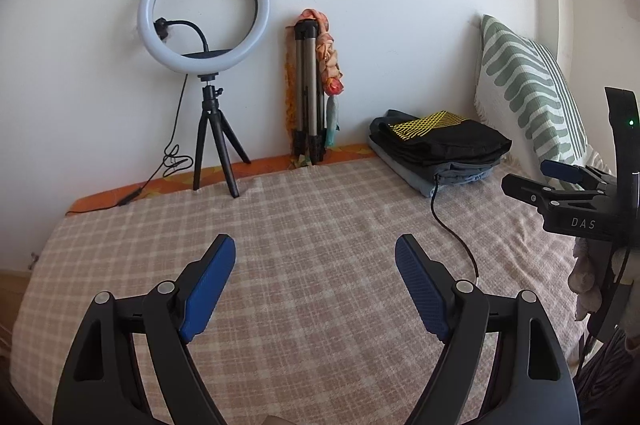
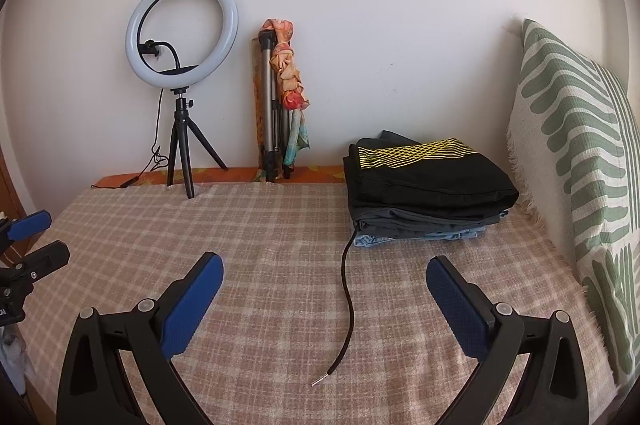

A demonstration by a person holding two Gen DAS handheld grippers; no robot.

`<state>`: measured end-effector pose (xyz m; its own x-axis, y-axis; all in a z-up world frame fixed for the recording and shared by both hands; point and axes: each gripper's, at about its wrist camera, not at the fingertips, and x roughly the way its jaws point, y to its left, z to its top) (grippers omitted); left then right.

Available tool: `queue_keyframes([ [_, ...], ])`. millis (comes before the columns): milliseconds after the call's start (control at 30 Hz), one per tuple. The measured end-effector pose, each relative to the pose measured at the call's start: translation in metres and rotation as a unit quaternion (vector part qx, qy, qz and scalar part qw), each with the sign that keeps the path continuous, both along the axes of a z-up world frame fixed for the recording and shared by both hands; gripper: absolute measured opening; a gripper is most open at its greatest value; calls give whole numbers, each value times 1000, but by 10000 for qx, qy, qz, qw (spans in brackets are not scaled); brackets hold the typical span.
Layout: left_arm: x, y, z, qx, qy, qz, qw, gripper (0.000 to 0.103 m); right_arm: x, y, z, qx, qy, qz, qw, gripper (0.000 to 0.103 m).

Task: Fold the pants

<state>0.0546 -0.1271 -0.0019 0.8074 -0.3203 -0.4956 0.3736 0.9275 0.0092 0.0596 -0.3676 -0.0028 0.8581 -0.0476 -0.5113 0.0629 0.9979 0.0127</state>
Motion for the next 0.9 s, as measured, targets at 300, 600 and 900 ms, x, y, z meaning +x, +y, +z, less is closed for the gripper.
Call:
queue_keyframes([
  [300,-11,-2,-8,17,89,-21,10000,83,-10,3,-17,-139,131,-34,9998,103],
  [600,-17,-16,-25,166,309,-26,9994,83,-27,3,-18,-337,20,-73,9994,103],
  [900,-23,-22,-27,230,269,-71,9993,83,-30,1,-21,-269,25,-56,9996,103],
])
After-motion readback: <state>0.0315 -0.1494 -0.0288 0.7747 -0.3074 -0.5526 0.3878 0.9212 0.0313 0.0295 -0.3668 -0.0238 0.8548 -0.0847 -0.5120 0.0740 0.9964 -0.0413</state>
